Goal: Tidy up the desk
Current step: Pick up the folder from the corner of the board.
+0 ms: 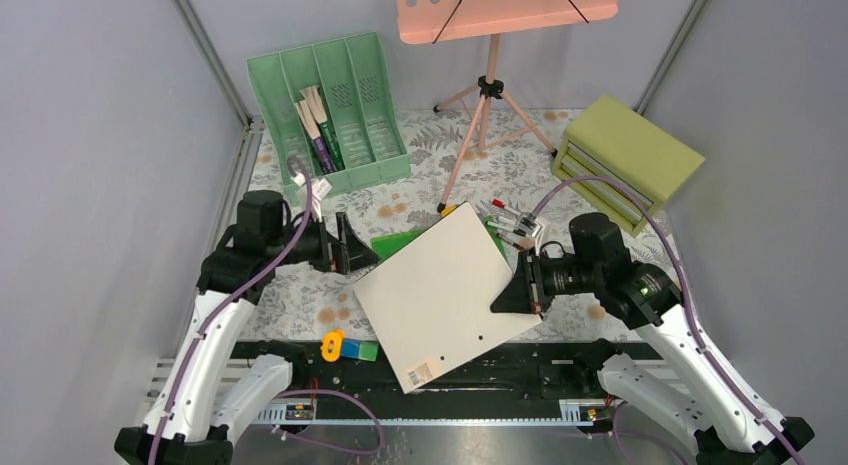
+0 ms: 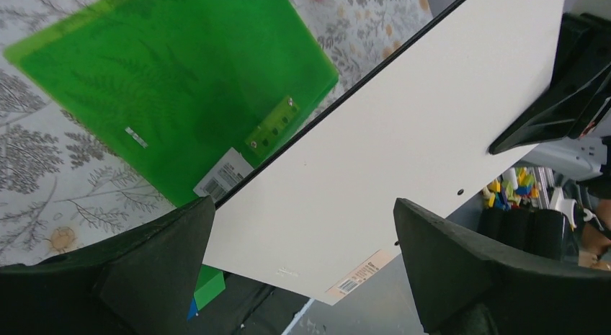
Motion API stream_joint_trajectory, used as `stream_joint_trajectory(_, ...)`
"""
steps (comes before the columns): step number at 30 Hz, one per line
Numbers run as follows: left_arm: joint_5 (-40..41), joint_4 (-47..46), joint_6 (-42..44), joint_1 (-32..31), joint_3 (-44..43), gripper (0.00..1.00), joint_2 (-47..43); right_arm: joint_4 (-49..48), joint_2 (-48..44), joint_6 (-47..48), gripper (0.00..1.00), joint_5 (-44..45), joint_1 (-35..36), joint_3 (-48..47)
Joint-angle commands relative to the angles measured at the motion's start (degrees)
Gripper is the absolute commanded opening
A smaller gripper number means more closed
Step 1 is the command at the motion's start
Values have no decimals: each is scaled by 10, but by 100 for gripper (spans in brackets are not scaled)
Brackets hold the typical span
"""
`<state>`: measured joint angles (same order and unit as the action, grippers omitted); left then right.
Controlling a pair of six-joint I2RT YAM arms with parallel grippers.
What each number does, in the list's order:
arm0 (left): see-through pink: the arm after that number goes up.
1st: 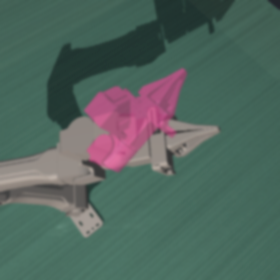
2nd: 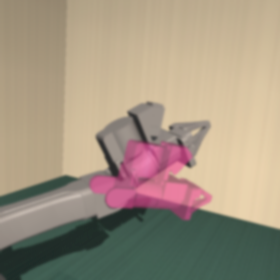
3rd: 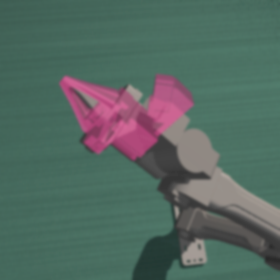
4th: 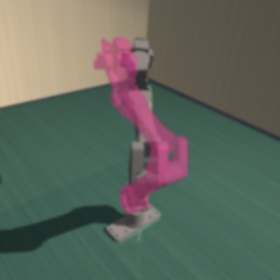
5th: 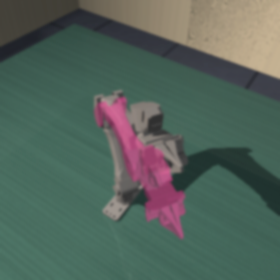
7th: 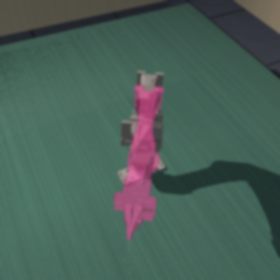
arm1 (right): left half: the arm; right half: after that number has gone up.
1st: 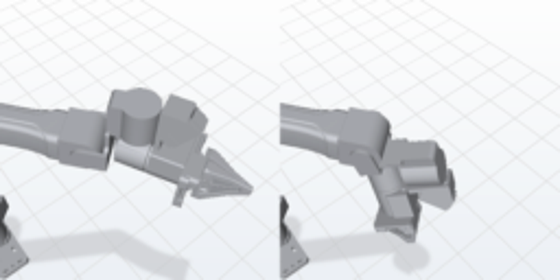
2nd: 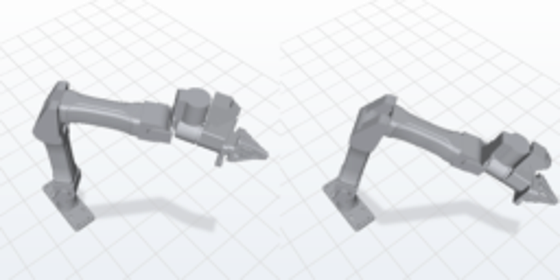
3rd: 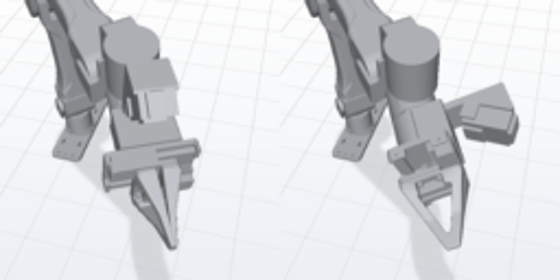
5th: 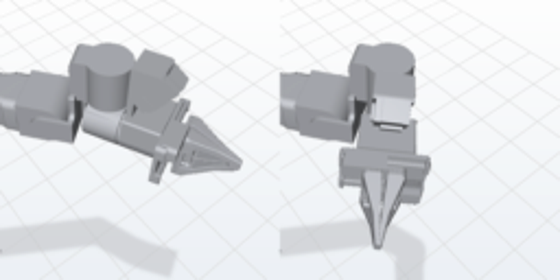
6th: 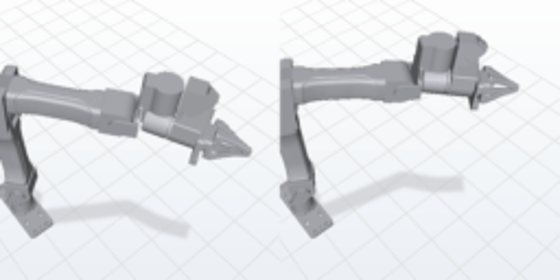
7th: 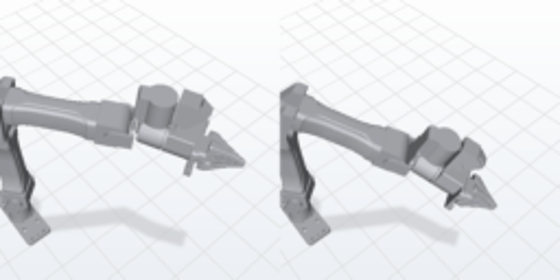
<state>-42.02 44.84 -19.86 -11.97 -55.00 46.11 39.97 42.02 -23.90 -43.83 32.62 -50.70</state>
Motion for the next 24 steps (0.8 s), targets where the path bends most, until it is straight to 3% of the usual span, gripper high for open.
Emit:
stream_joint_trajectory(1, -24, -8, 14, -25, 16, 97, 14, -40, 1, -6, 0, -50, 3, -1)
stream_joint_trajectory(24, -36, 0, 56, -135, 46, 97, 119, -51, 19, -9, 0, -113, 3, 25)
